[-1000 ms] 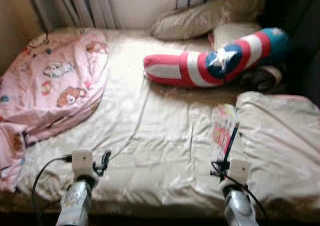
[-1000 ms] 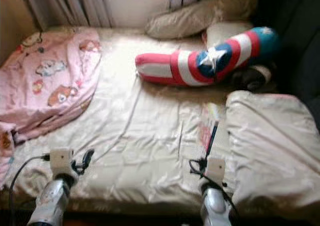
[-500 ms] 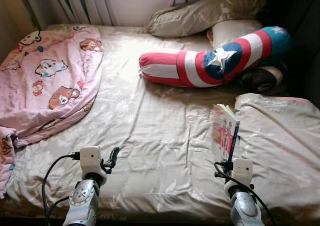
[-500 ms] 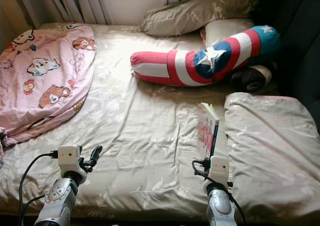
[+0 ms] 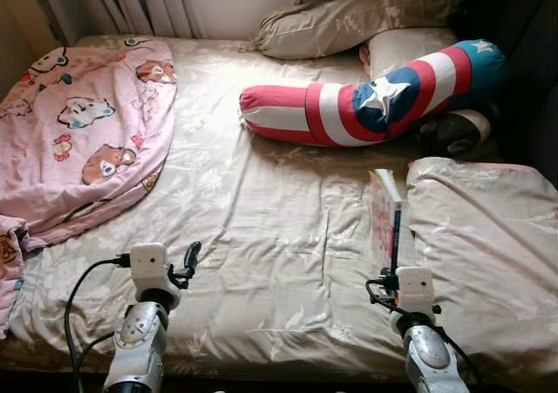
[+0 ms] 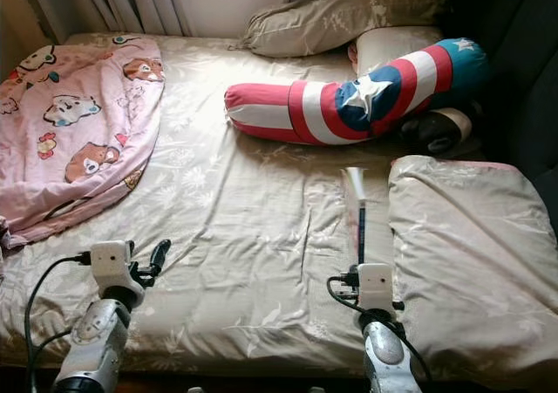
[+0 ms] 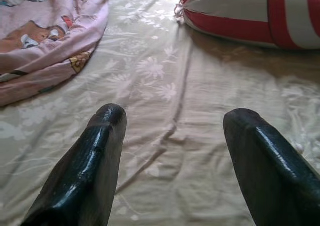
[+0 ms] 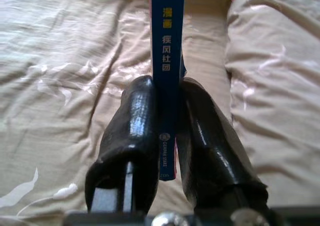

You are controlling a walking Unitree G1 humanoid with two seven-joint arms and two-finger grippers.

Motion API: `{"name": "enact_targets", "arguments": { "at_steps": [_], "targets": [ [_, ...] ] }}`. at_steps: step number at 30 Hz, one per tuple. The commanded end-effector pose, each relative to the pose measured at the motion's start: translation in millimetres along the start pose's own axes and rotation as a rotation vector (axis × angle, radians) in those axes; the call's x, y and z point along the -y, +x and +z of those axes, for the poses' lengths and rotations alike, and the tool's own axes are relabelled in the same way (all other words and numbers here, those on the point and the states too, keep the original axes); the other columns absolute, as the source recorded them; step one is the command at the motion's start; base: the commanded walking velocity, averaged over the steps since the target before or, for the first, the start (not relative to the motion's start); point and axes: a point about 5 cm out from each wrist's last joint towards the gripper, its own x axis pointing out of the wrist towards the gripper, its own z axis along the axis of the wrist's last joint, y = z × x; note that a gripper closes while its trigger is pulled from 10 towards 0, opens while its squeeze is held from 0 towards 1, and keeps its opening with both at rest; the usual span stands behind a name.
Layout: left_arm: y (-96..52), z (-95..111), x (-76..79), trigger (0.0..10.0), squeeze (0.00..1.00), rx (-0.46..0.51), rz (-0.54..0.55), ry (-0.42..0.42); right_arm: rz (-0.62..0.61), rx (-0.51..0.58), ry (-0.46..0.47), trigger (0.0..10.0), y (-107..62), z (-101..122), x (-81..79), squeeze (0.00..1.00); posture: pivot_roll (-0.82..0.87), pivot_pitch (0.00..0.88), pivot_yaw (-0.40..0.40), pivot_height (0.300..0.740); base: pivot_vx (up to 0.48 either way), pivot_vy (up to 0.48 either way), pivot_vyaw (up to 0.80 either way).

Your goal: Clean up the room

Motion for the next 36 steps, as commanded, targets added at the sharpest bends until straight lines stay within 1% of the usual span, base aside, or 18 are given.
{"name": "enact_targets", "arguments": {
  "at_steps": [1, 3, 5, 6, 8, 10, 13, 18, 20, 21, 24, 27, 30, 31, 32, 33, 34, 36],
  "targets": [
    [-1.3, -5, -1.9, 10.0, 0.0, -0.034, 0.002, 0.002, 0.008, 0.038, -0.043, 10.0, 1.8, 6, 0.6, 0.0, 0.03, 0.175, -0.032, 0.706, 0.0, 0.0, 0.0],
    [-1.4, -5, -1.2, 10.0, 0.0, -0.034, 0.003, -0.004, 0.021, 0.027, -0.091, 10.0, 2.3, 6, -0.8, 0.0, 0.03, 0.175, -0.032, 0.706, 0.0, 0.0, 0.0],
    [-1.3, -5, 0.5, 10.0, 0.0, -0.032, 0.003, -0.007, 0.017, 0.026, -0.087, 10.0, 2.8, 6, 0.0, 0.0, 0.03, 0.176, -0.034, 0.706, 0.0, 0.0, 0.0],
    [-1.2, -5, 1.0, 10.0, 0.0, -0.031, 0.003, -0.009, 0.026, 0.017, -0.151, 10.0, 3.9, 6, 0.7, 0.0, 0.03, 0.176, -0.034, 0.706, 0.0, 0.0, 0.0],
    [-1.1, -4, 1.2, 10.0, 0.0, -0.031, 0.003, -0.009, 0.033, 0.014, -0.181, 10.0, 4.3, 6, 0.9, 0.0, 0.03, 0.176, -0.034, 0.706, 0.0, 0.0, 0.0],
    [-0.7, -5, 3.2, 10.0, 0.0, -0.034, -0.003, -0.009, 0.092, -0.032, -0.503, 10.0, 5.5, 1, 2.7, 0.0, 0.03, 0.169, -0.038, 0.706, 0.0, 0.0, 0.0],
    [0.1, -4, 4.8, 10.0, 0.0, -0.031, -0.011, -0.005, 0.105, -0.039, -0.618, 10.0, 6.3, -1, 5.5, 0.0, 0.03, 0.17, -0.04, 0.706, 0.0, 0.0, 0.0],
    [1.0, -1, 8.8, 10.0, 0.0, -0.019, -0.024, 0.005, 0.065, -0.019, -0.845, 10.0, 13.0, 8, 18.6, 0.0, 0.03, 0.172, -0.039, 0.706, 0.0, 0.0, 0.0],
    [1.0, -1, 9.2, 10.0, 0.0, -0.019, -0.029, 0.009, 0.095, 0.01, -0.875, 10.0, 15.0, 12, 17.4, 0.0, 0.03, 0.171, -0.038, 0.706, 0.0, 0.0, 0.0],
    [1.0, -1, 9.5, 10.0, 0.0, -0.019, -0.031, 0.01, 0.12, 0.029, -0.931, 10.0, 16.3, 15, 16.0, 0.0, 0.03, 0.172, -0.037, 0.706, 0.0, 0.0, 0.0],
    [1.2, -1, 9.5, 10.0, 0.0, -0.018, -0.031, 0.01, 0.121, 0.047, -0.996, 10.0, 19.1, 19, 17.5, 0.0, 0.03, 0.172, -0.039, 0.706, 0.0, 0.0, 0.0],
    [1.1, -1, 9.2, 10.0, 0.0, -0.017, -0.028, 0.008, 0.047, 0.056, -0.827, 10.0, 23.8, 31, 24.5, 0.0, 0.03, 0.172, -0.039, 0.706, 0.0, 0.0, 0.0],
    [0.9, -1, 10.1, 10.0, 0.0, -0.017, -0.027, 0.007, 0.025, 0.066, -0.664, 10.0, 25.9, 37, 23.2, 0.0, 0.03, 0.17, -0.04, 0.706, 0.0, 0.0, 0.0],
    [0.8, -2, 10.6, 10.0, 0.0, -0.016, -0.027, 0.006, -0.009, 0.053, -0.528, 10.0, 26.9, 38, 23.8, 0.0, 0.03, 0.169, -0.042, 0.706, 0.0, 0.0, 0.0],
    [0.5, -2, 11.4, 10.0, 0.0, -0.015, -0.027, 0.004, -0.081, 0.056, -0.182, 10.0, 28.2, 43, 24.9, 0.0, 0.03, 0.163, -0.043, 0.706, 0.0, 0.0, 0.0],
    [-0.5, -3, 11.5, 10.0, 0.0, -0.015, -0.027, 0.003, -0.106, 0.075, 0.012, 10.0, 27.6, 45, 23.6, 0.0, 0.03, 0.15, -0.042, 0.706, 0.0, 0.0, 0.0],
    [-0.5, -3, 11.5, 10.0, 0.0, -0.015, -0.027, 0.003, -0.106, 0.075, 0.012, 10.0, 27.6, 45, 23.6, 0.0, 0.03, 0.15, -0.042, 0.706, 0.0, 0.0, 0.0],
    [-1.9, -4, 12.7, 10.0, 0.0, -0.014, -0.028, 0.001, -0.087, 0.098, 0.179, 10.0, 24.4, 44, 14.5, 0.0, 0.03, 0.118, -0.039, 0.706, 0.0, 0.0, 0.0]
  ]
}}
